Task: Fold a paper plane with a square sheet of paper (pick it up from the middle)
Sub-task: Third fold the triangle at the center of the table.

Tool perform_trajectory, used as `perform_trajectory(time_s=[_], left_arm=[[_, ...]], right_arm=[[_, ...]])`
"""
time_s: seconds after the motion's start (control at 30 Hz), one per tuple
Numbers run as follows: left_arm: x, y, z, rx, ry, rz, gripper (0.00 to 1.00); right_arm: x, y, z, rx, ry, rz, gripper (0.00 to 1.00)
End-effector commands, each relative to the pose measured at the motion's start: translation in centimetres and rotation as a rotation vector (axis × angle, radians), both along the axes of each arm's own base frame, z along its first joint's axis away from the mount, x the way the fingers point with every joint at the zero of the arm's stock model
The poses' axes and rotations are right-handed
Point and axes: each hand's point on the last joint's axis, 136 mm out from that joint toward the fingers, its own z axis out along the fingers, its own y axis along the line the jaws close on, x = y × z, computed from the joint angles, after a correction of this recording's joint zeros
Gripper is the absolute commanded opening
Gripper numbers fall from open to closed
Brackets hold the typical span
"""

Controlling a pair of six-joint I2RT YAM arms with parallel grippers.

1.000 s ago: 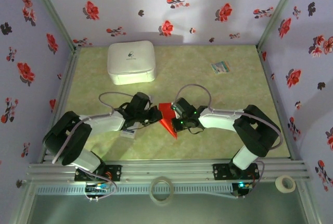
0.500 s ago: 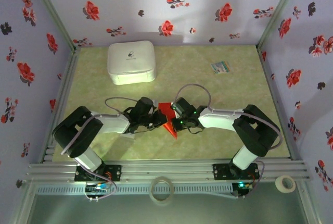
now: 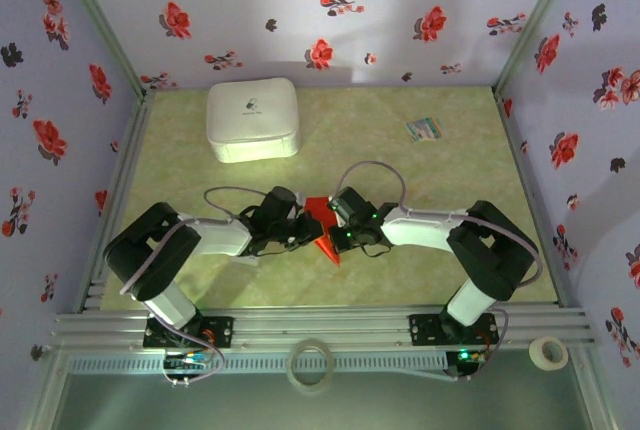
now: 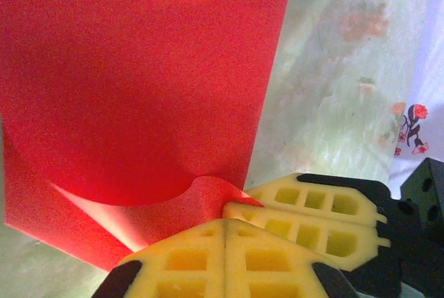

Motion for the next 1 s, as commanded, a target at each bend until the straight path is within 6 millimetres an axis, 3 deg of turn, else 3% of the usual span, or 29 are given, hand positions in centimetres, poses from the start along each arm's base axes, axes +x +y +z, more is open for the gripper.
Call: perform_trajectory(time_s=[0.0, 0.43, 0.57, 0.77, 0.9, 0.97], left_arm=[[-0.1, -0.5, -0.6, 0.008, -0.001, -0.028, 0.0], [-0.8, 1.1, -3.5, 0.105, 0.042, -0.009, 0.0], [-0.9, 1.2, -3.9, 0.117, 0.051, -0.01, 0.0], [-0.8, 1.3, -4.1, 0.121, 0.052, -0.008, 0.0], [-0.8, 1.3, -4.1, 0.119, 0.052, -0.006, 0.0], [-0.9, 1.3, -4.0, 0.119, 0.05, -0.005, 0.0]], right_arm=[[-0.4, -1.3, -1.6, -0.064, 0.035, -0.015, 0.05], [-0.3, -1.0, -0.9, -0.05, 0.031, -0.014, 0.08], [0.2, -0.3, 0.5, -0.007, 0.019, -0.031, 0.17], [1.5, -1.7, 3.6, 0.111, 0.003, -0.194, 0.47], [0.5, -0.9, 4.9, 0.288, 0.075, -0.23, 0.49], [-0.9, 0.3, 5.4, 0.363, 0.149, -0.188, 0.43]])
